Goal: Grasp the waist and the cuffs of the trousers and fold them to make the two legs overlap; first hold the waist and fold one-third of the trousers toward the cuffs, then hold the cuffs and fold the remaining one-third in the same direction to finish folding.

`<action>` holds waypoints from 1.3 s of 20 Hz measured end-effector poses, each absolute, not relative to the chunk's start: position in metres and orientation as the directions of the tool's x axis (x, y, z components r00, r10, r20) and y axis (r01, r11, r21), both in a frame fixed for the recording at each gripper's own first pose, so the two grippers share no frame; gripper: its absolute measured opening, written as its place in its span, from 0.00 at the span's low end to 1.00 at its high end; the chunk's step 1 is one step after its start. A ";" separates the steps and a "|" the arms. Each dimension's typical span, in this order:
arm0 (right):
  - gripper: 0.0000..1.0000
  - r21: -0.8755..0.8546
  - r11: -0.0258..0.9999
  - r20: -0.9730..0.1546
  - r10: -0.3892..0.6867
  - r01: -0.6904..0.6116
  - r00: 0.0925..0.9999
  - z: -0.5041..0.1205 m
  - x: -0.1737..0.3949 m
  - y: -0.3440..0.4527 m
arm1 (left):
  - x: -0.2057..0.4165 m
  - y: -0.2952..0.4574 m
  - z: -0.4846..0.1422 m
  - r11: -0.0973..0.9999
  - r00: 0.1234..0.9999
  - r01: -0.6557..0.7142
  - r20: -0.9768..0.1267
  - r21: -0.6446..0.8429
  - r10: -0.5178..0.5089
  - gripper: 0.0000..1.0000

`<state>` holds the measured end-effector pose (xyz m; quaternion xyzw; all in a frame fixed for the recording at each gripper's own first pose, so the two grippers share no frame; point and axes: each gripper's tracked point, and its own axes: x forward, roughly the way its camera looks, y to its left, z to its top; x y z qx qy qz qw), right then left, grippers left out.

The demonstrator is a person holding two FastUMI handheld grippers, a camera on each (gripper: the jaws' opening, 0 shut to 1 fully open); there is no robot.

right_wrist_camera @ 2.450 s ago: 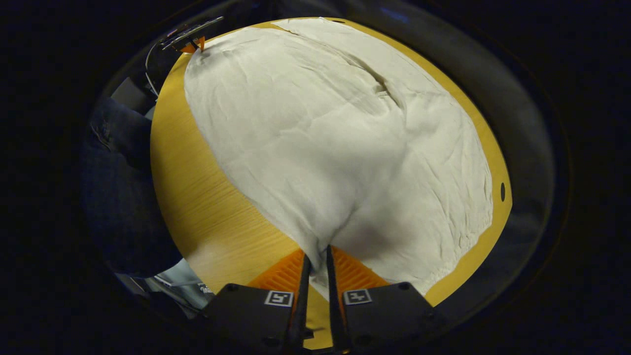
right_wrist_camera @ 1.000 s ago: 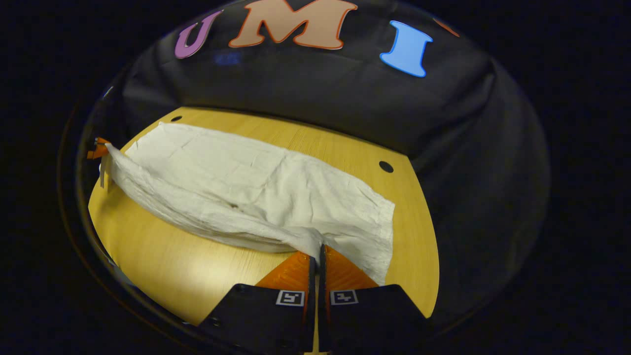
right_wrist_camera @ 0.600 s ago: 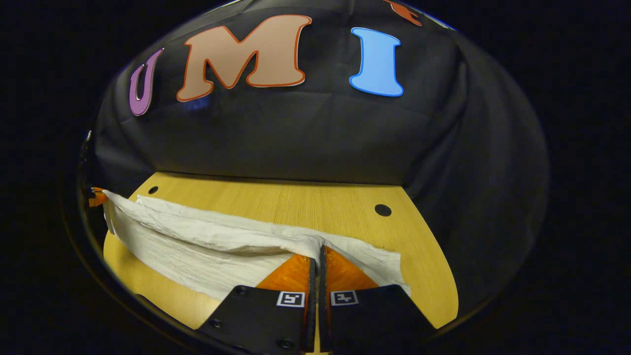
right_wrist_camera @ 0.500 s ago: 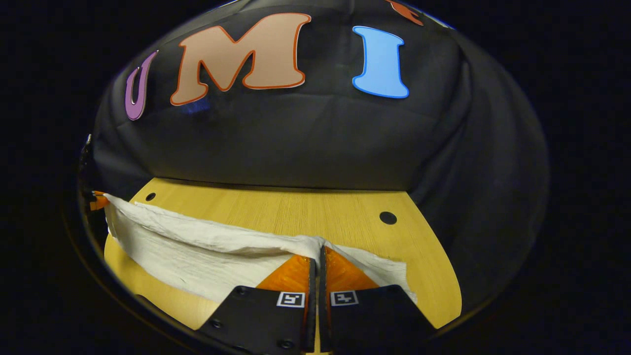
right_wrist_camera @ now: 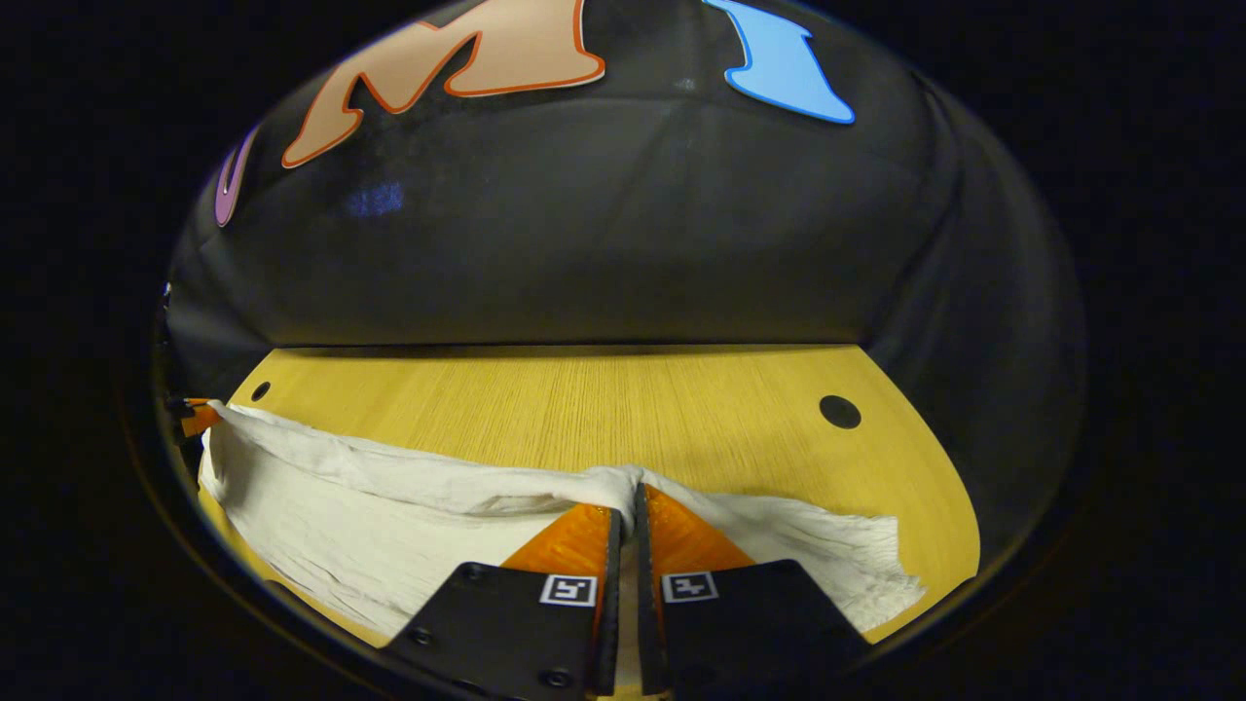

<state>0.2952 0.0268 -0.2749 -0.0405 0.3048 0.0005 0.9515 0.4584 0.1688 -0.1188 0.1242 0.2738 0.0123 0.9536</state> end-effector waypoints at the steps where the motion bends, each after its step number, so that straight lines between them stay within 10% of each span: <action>1: 0.21 -0.044 0.999 -0.586 -0.001 -0.031 0.810 -0.278 0.297 0.032 | 0.458 0.159 -0.123 0.976 0.849 0.059 -0.524 0.210 0.061 0.18; 2: 0.25 -0.019 0.999 -0.590 0.018 -0.037 0.807 -0.278 0.298 0.036 | 0.458 0.152 -0.123 0.980 0.853 0.060 -0.520 0.190 0.048 0.45; 4: 0.99 -0.029 0.999 -0.580 0.013 -0.037 0.814 -0.275 0.298 0.032 | 0.456 0.144 -0.108 0.984 0.873 0.044 -0.486 0.173 0.047 0.99; 17: 0.96 -0.138 0.990 -0.501 -0.091 0.025 0.860 -0.178 0.217 -0.088 | 0.392 0.101 -0.007 0.992 0.945 0.006 -0.325 0.126 0.035 0.97; 26: 0.96 -0.121 0.981 -0.598 -0.195 0.154 0.777 -0.227 0.154 -0.201 | 0.298 0.089 0.003 0.987 0.936 -0.150 -0.314 0.059 0.161 0.97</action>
